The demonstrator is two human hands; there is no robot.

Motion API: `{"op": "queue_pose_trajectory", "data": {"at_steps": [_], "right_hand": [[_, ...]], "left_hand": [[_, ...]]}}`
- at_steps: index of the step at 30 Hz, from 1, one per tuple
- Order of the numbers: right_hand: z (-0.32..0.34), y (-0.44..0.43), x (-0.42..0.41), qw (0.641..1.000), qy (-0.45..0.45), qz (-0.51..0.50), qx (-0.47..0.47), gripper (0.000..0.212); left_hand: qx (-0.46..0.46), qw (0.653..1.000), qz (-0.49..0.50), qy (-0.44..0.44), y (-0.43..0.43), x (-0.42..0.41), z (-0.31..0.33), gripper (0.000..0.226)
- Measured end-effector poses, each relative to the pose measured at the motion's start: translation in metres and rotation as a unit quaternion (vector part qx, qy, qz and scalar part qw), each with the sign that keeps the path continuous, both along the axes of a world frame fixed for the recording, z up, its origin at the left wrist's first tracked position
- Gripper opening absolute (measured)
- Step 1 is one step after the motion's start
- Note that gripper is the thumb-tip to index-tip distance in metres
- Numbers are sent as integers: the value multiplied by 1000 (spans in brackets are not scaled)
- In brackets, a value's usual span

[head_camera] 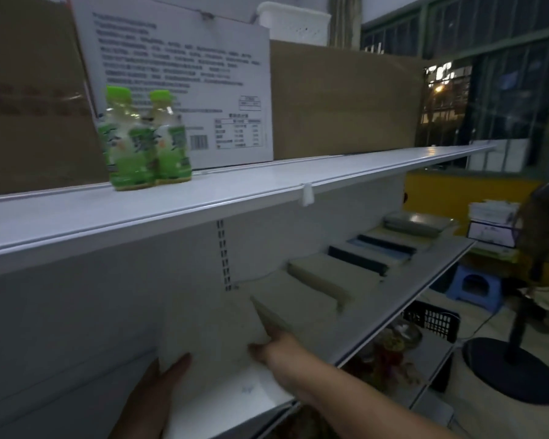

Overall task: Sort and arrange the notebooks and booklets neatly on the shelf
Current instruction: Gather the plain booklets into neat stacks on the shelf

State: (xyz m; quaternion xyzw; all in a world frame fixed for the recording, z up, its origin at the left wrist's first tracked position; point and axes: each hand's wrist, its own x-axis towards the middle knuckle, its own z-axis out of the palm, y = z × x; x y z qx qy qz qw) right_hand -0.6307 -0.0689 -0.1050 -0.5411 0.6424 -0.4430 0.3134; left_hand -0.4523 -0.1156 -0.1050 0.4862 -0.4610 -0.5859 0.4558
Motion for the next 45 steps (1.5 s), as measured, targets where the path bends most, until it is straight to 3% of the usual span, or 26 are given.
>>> {"op": "queue_pose_trajectory", "data": {"at_steps": [2, 6, 9, 12, 16, 19, 22, 25, 28, 31, 38, 40, 42, 44, 45], "right_hand": [[0, 1, -50, 999, -42, 2, 8, 33], [18, -7, -154, 989, -135, -19, 64, 29], [26, -16, -217, 990, -107, -40, 77, 27], [33, -34, -275, 988, -97, -55, 108, 26], [44, -67, -335, 987, -8, -45, 154, 22], [41, -97, -367, 982, 82, -32, 165, 27], [28, -123, -379, 984, 129, -28, 121, 28], [-2, -146, -369, 942, 308, -44, 126, 33], [-24, -157, -355, 884, 450, -49, 116, 28], [-28, -162, -357, 874, 471, -42, 110, 29], [-26, -159, -350, 840, 529, -66, 101, 26], [-17, -155, -343, 821, 560, -69, 85, 27], [-5, -150, -336, 831, 540, -65, 115, 29], [12, -150, -329, 855, 491, -75, 148, 32], [21, -152, -320, 863, 478, -67, 152, 35]], "left_hand": [[23, 998, -53, -12, -2, -47, 0, 29], [49, 998, -37, 28, -7, -152, 3, 48], [78, 994, -60, 43, -22, -216, 11, 67], [95, 991, -96, 6, -36, -261, 14, 30], [63, 992, -87, -72, -52, -313, 20, 16], [56, 994, -49, -84, -78, -342, 19, 20], [-14, 981, -32, -189, -123, -357, -6, 52], [-40, 954, -30, -297, -134, -360, -16, 37], [-53, 950, -14, -308, -136, -362, -20, 26], [-26, 959, -17, -283, -140, -362, -24, 14], [-57, 922, -5, -383, -135, -365, -20, 33], [-40, 937, -18, -348, -130, -360, -18, 33], [-43, 955, -38, -291, -121, -347, -13, 35], [-103, 948, -44, -298, -112, -320, -12, 36], [-168, 930, 1, -326, -107, -300, -6, 36]]}}
